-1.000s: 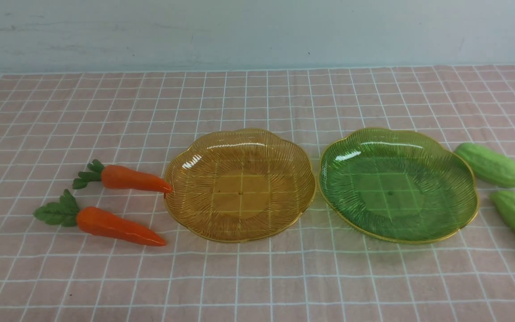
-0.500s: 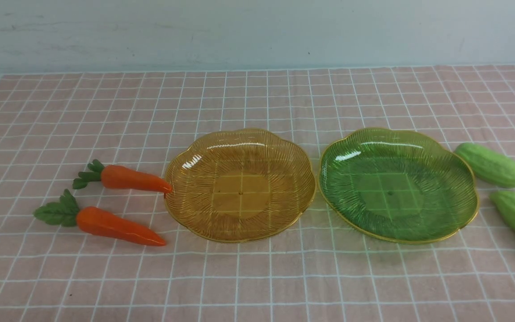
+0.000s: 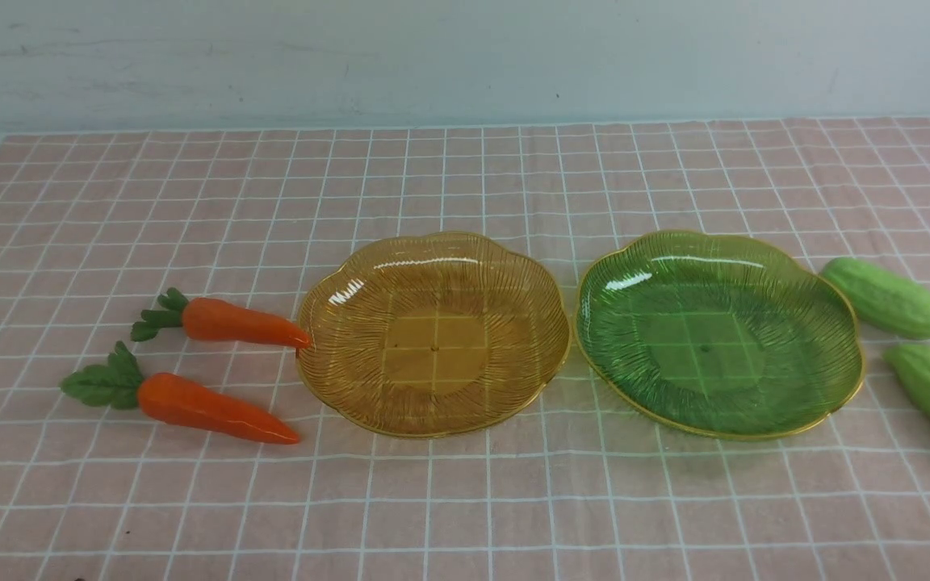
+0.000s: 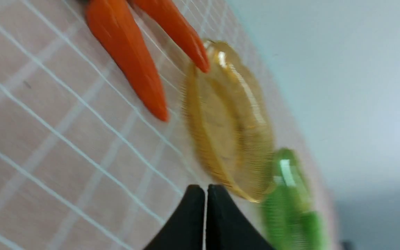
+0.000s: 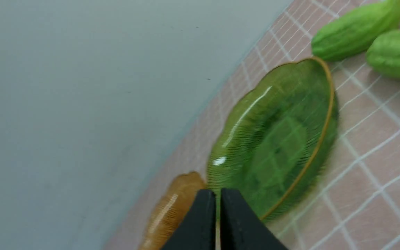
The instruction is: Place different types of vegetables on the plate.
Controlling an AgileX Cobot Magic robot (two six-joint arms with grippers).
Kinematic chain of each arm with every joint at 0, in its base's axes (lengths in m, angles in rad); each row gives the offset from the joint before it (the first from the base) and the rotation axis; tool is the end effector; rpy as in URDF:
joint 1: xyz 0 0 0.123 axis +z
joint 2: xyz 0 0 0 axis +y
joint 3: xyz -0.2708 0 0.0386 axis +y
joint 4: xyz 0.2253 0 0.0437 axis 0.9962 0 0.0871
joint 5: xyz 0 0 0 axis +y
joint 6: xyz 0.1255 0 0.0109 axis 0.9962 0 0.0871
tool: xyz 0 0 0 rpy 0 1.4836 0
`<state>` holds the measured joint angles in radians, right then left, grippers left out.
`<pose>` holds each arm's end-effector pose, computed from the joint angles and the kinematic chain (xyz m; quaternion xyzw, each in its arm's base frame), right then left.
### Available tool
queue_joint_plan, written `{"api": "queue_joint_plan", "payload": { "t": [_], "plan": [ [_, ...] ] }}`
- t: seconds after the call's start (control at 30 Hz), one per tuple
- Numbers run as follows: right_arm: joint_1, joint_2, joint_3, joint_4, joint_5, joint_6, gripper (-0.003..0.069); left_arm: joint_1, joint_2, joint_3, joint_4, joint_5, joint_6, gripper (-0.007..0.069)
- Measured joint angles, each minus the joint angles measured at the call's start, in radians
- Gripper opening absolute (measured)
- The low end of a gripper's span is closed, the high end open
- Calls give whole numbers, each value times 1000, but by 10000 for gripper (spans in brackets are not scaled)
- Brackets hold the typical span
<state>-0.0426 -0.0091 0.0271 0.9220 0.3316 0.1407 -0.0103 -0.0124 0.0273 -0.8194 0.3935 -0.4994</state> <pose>0.0768 0.0295 0.1822 0.3097 0.6852 0.3972 0.5262 0.0727 -0.0361 0.1740 -0.3830 0.6712 -0.4634 0.4337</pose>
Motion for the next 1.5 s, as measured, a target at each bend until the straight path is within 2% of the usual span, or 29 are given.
{"api": "queue_joint_plan", "payload": {
  "t": [0.07, 0.13, 0.2, 0.3, 0.37, 0.47, 0.5, 0.57, 0.63, 0.67, 0.73, 0.87, 0.97, 1.03, 1.2, 1.37, 1.5],
  "plan": [
    [0, 0, 0, 71, -33, 0, 13, 0, 0, 0, -109, -7, -5, -3],
    [0, 0, 0, 103, -66, -1, 13, 0, 0, 0, -159, -28, 3, -3],
    [0, 0, 0, 115, -89, -53, 13, 0, 0, -1, -192, -45, 36, -3],
    [0, 0, -86, 73, -68, -281, 13, 0, 0, -82, -193, 58, 213, -3],
    [0, 10, -184, 41, -68, -381, 13, 0, 23, -206, -174, 147, 341, -3],
    [0, 118, -346, -36, -8, -437, 13, 0, 148, -337, -75, 264, 401, -3],
    [0, 159, -385, -61, 41, -433, 13, 0, 223, -377, -30, 324, 409, -3],
    [0, 319, -523, -168, 297, -369, 13, 0, 326, -432, 66, 437, 412, -3],
    [0, 428, -601, -259, 474, -311, 13, 0, 442, -475, 161, 541, 413, -3],
    [0, 521, -651, -356, 593, -265, 13, 0, 520, -498, 223, 587, 414, -3],
    [0, 665, -725, -539, 676, -175, 13, 0, 634, -535, 310, 639, 428, -2],
    [0, 848, -776, -758, 653, -113, 45, 0, 821, -595, 430, 642, 470, 43],
    [0, 984, -789, -838, 623, -99, 103, 0, 917, -619, 450, 621, 485, 119],
    [0, 1074, -790, -853, 614, -87, 162, 0, 951, -624, 444, 603, 487, 166],
    [0, 1308, -819, -933, 514, -32, 384, 0, 966, -624, 436, 575, 493, 252],
    [0, 1508, -924, -1139, 430, 122, 547, 0, 966, -624, 436, 568, 508, 263],
    [0, 1642, -987, -1239, 398, 192, 566, 0, 966, -624, 436, 568, 519, 263]
  ]
}}
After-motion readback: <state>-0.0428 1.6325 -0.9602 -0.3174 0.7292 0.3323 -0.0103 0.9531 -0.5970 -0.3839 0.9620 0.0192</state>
